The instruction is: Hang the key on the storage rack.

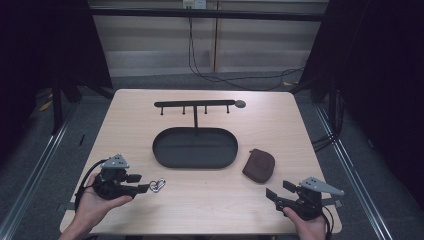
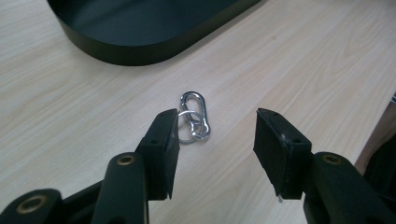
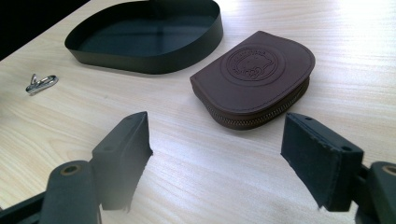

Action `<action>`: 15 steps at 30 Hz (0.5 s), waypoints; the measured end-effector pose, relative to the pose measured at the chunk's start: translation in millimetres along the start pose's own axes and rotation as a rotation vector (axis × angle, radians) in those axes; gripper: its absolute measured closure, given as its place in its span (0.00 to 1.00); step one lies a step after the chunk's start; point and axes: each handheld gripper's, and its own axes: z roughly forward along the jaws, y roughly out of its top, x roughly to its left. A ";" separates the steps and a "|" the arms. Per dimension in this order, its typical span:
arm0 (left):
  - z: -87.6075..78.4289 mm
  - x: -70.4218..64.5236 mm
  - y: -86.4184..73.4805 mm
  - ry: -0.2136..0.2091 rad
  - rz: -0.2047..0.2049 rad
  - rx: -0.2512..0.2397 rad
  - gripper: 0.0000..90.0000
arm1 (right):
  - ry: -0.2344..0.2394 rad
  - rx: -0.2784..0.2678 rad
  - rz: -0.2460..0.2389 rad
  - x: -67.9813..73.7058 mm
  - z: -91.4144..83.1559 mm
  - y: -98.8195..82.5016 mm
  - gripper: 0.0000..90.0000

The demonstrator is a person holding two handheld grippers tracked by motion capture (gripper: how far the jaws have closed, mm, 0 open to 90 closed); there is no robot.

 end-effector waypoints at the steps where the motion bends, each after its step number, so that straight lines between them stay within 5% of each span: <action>1: 0.6 1.1 2.0 -0.002 0.005 0.014 0.56 | 0.000 -0.003 0.001 0.2 -0.2 0.1 0.27; 6: 10.2 10.0 8.2 -0.009 -0.041 0.092 0.59 | 0.005 0.006 -0.006 0.9 0.2 0.0 0.27; 15: 16.6 16.3 23.2 0.000 -0.019 0.162 0.59 | 0.004 0.023 -0.013 2.0 2.4 0.1 0.27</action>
